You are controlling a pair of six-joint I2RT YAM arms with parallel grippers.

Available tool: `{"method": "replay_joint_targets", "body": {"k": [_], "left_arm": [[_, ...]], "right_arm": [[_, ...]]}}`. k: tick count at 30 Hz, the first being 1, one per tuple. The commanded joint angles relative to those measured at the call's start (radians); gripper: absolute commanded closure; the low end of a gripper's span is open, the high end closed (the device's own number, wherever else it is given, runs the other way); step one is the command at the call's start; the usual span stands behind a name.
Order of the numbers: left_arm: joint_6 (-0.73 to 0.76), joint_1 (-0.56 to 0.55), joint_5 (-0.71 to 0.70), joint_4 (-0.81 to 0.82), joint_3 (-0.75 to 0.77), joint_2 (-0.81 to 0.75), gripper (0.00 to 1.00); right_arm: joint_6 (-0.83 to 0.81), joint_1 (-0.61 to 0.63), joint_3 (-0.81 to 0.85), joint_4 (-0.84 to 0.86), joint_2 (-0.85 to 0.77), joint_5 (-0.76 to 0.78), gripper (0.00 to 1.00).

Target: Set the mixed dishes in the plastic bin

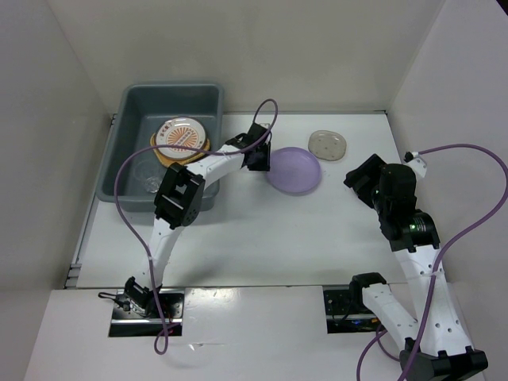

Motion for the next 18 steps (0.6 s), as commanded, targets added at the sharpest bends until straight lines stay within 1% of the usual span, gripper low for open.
{"method": "replay_joint_targets", "body": {"k": [1, 2, 3, 5, 6, 8, 10, 11, 12, 14, 18], "left_arm": [[0.011, 0.003, -0.020, 0.010, 0.035, 0.014, 0.62], [0.000, 0.003, -0.020, 0.010, 0.035, 0.023, 0.66], [0.000, 0.003, -0.007, 0.010, 0.035, 0.024, 0.73], [-0.018, 0.003, 0.003, 0.010, 0.035, 0.036, 0.76], [-0.018, 0.003, 0.031, 0.010, 0.035, 0.046, 0.77], [-0.028, 0.003, 0.053, 0.010, 0.044, 0.056, 0.77], [-0.038, 0.003, 0.078, 0.010, 0.044, 0.074, 0.82], [-0.038, 0.003, 0.078, 0.010, 0.053, 0.074, 0.88], [-0.048, 0.003, 0.078, -0.002, 0.067, 0.083, 0.99], [-0.048, 0.003, 0.087, -0.014, 0.078, 0.083, 1.00], [-0.057, 0.012, 0.105, -0.023, 0.088, -0.013, 1.00]], "right_arm": [[-0.001, 0.009, -0.006, 0.009, -0.001, 0.008, 0.03], [-0.001, 0.009, -0.006, 0.009, -0.001, 0.008, 0.03], [-0.001, 0.009, -0.006, 0.009, -0.001, 0.008, 0.03], [-0.001, 0.009, -0.006, 0.009, -0.001, 0.008, 0.03], [-0.001, 0.009, -0.006, 0.009, -0.001, 0.008, 0.03], [-0.001, 0.009, -0.006, 0.009, -0.001, 0.008, 0.03], [-0.001, 0.009, -0.006, 0.009, -0.001, 0.008, 0.03], [-0.001, 0.009, -0.006, 0.009, -0.001, 0.008, 0.03], [-0.001, 0.009, -0.006, 0.009, -0.010, 0.008, 0.03], [-0.001, 0.009, -0.006, 0.009, -0.010, 0.008, 0.03], [-0.001, 0.009, -0.006, 0.009, -0.010, 0.008, 0.03]]}}
